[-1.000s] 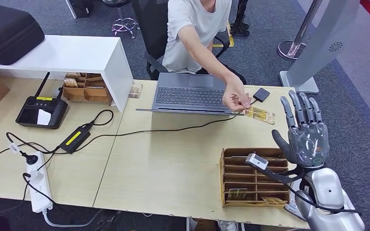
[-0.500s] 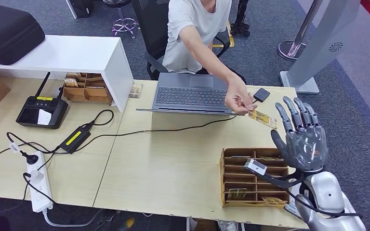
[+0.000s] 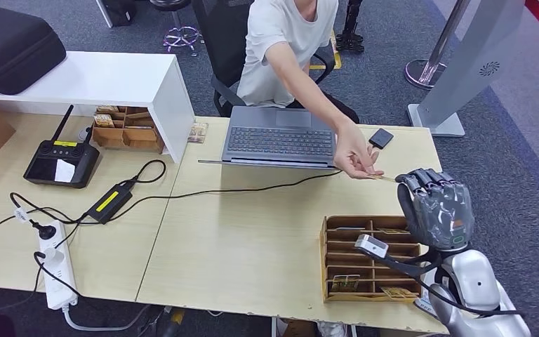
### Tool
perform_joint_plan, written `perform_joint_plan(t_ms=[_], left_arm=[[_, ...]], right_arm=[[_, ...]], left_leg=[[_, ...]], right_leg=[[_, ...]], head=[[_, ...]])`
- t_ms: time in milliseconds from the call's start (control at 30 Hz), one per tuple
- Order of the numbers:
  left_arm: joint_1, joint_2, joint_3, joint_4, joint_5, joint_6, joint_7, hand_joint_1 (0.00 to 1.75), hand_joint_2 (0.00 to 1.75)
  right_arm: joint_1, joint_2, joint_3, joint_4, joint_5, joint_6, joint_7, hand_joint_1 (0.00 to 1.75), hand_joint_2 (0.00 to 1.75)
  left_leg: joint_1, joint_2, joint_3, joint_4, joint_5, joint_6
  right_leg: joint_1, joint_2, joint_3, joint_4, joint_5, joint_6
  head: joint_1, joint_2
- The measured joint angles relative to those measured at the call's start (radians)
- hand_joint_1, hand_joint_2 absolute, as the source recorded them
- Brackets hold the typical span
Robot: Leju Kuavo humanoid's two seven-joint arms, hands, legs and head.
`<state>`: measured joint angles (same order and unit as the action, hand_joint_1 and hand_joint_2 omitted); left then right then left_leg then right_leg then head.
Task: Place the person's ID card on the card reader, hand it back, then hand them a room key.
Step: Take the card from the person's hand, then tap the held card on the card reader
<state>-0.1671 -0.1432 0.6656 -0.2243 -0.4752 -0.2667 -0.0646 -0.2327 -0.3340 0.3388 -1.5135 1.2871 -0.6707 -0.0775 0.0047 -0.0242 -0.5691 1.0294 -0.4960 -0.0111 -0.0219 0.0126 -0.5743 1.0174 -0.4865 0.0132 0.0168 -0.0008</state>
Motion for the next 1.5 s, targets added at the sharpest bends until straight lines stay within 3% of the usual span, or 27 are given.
perform_joint_plan(t_ms=[367,1067,1233,1500], left_arm=[[0.008,0.003,0.028,0.000,0.023,-0.037,-0.009,0.00,0.00],[0.008,0.004,0.029,0.000,0.026,-0.013,-0.012,0.00,0.00],[0.014,0.005,0.029,0.000,0.031,-0.011,-0.002,0.00,0.00],[0.025,0.012,0.029,0.000,-0.005,0.052,0.030,0.00,0.00]], right_arm=[[0.002,-0.013,0.000,0.005,-0.026,-0.002,-0.012,1.75,1.75],[0.036,-0.028,-0.022,-0.009,-0.031,-0.008,-0.012,1.75,1.75],[0.086,-0.042,-0.083,-0.018,-0.014,-0.017,0.011,1.75,1.75],[0.183,-0.041,-0.263,-0.030,-0.017,-0.020,-0.048,1.75,1.75]], left_leg=[[0.000,0.000,0.000,0.000,0.000,0.000],[0.000,0.000,0.000,0.000,0.000,0.000],[0.000,-0.001,0.000,0.000,0.000,0.000],[0.000,-0.001,0.000,0.000,-0.001,0.001]], right_leg=[[0.000,0.000,0.000,0.000,0.000,0.000],[0.000,0.000,0.000,0.000,0.000,0.000],[0.000,-0.001,0.000,-0.001,0.000,0.000],[0.000,-0.001,0.000,-0.001,0.000,0.000]], head=[[0.000,0.000],[0.000,0.000],[0.000,0.000],[0.000,0.000]])
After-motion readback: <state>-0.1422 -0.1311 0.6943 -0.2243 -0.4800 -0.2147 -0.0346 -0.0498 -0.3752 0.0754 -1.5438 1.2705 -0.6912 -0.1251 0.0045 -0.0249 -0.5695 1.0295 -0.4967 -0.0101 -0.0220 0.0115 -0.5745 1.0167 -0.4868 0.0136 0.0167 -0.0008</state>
